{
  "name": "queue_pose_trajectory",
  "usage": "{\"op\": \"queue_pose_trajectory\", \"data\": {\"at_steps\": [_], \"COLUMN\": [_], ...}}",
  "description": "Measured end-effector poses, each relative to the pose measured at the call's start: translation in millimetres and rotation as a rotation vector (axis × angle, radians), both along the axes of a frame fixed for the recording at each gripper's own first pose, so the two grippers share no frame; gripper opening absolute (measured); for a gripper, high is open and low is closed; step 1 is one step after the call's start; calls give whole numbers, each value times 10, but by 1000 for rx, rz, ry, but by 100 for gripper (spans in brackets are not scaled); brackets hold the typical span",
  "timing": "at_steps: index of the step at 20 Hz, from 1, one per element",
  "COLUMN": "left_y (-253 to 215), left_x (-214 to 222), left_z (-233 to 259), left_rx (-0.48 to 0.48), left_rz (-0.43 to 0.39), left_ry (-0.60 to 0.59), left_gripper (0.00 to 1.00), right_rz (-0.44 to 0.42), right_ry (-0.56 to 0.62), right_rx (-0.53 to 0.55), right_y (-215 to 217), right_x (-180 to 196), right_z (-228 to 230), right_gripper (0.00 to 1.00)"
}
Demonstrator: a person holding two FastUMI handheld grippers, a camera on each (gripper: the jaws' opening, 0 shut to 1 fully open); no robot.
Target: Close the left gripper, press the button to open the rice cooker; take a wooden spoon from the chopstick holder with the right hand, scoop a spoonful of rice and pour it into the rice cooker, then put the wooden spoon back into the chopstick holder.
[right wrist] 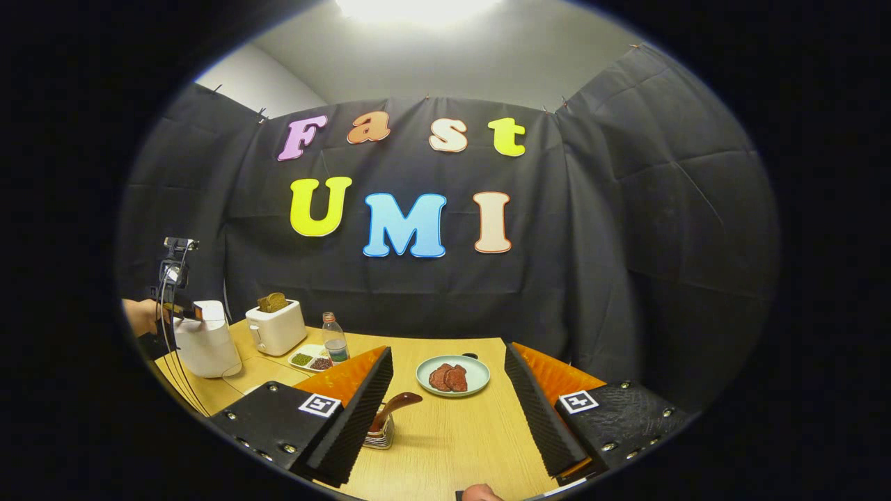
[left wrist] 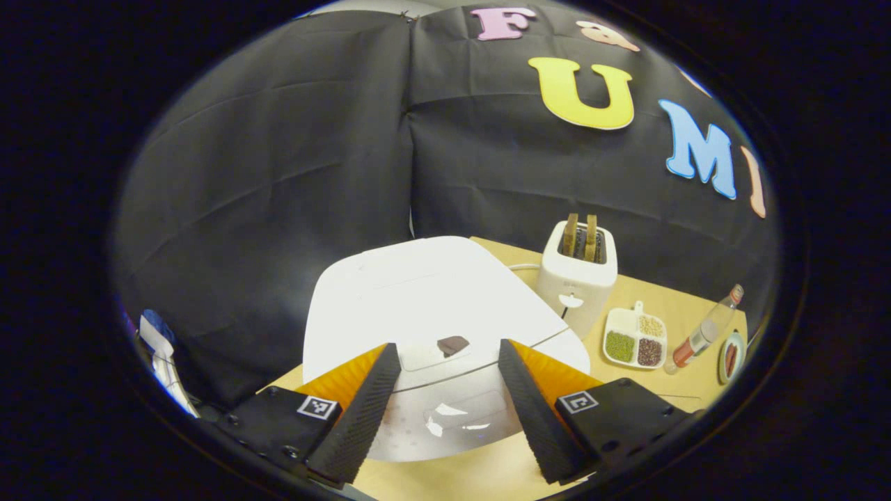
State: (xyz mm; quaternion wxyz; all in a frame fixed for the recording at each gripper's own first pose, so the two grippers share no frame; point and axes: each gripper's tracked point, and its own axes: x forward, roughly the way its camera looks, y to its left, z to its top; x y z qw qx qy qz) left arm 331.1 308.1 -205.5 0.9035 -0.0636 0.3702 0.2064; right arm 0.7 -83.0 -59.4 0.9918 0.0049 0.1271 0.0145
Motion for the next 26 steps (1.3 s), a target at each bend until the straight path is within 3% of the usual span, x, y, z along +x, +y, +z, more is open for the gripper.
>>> {"op": "queue_pose_trajectory", "data": {"at_steps": [4, 7, 10, 15, 20, 26], "left_y": [4, -5, -47, -82, -381, -945], "left_x": [-8, 21, 29, -24, -272, -741], "left_z": [3, 38, 130, 939, 1728, 2285], "left_rx": [-8, 51, 39, 118, 197, 99], "left_rz": [13, -57, -84, -126, -247, -345], "left_ry": [-16, -22, -70, -289, -444, -592], "left_gripper": [100, 99, 99, 98, 98, 98], "right_rz": [31, 53, 72, 109, 130, 124], "right_ry": [8, -9, -39, -80, -119, -138], "right_rx": [23, 28, 36, 29, 60, 75], "right_y": [200, 316, 415, 598, 807, 1020], "right_x": [28, 86, 158, 250, 335, 397], "right_z": [-57, 21, 166, 375, 557, 618], "right_gripper": [98, 98, 98, 98, 98, 98]}}
